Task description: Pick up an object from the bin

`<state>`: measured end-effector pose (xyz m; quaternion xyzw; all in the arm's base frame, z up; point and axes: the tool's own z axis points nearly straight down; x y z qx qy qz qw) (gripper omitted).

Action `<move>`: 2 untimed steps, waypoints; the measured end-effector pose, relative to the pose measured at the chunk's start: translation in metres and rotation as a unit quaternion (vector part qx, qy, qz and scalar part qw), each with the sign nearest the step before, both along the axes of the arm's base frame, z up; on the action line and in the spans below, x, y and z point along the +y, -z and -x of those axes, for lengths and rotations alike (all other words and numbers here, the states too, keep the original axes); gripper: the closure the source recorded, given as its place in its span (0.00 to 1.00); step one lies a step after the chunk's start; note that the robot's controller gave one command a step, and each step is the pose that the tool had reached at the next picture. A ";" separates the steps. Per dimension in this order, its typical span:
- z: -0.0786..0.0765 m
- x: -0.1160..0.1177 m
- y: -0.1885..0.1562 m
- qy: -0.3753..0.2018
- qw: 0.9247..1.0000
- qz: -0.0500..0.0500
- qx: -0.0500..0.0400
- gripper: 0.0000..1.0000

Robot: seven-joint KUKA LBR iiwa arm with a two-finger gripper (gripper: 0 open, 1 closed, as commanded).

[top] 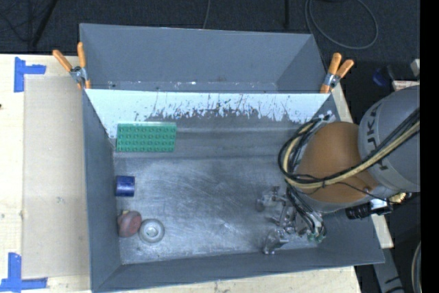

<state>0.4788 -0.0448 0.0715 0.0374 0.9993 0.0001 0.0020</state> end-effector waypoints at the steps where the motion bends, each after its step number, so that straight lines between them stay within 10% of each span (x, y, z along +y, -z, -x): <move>1: -0.027 -0.064 0.000 0.001 1.000 0.000 0.000 0.00; 2: -0.027 -0.062 -0.001 0.000 1.000 0.000 0.001 1.00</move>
Offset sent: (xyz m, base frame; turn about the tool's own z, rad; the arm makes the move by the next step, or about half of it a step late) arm 0.0252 -0.0621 -0.0015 -0.0008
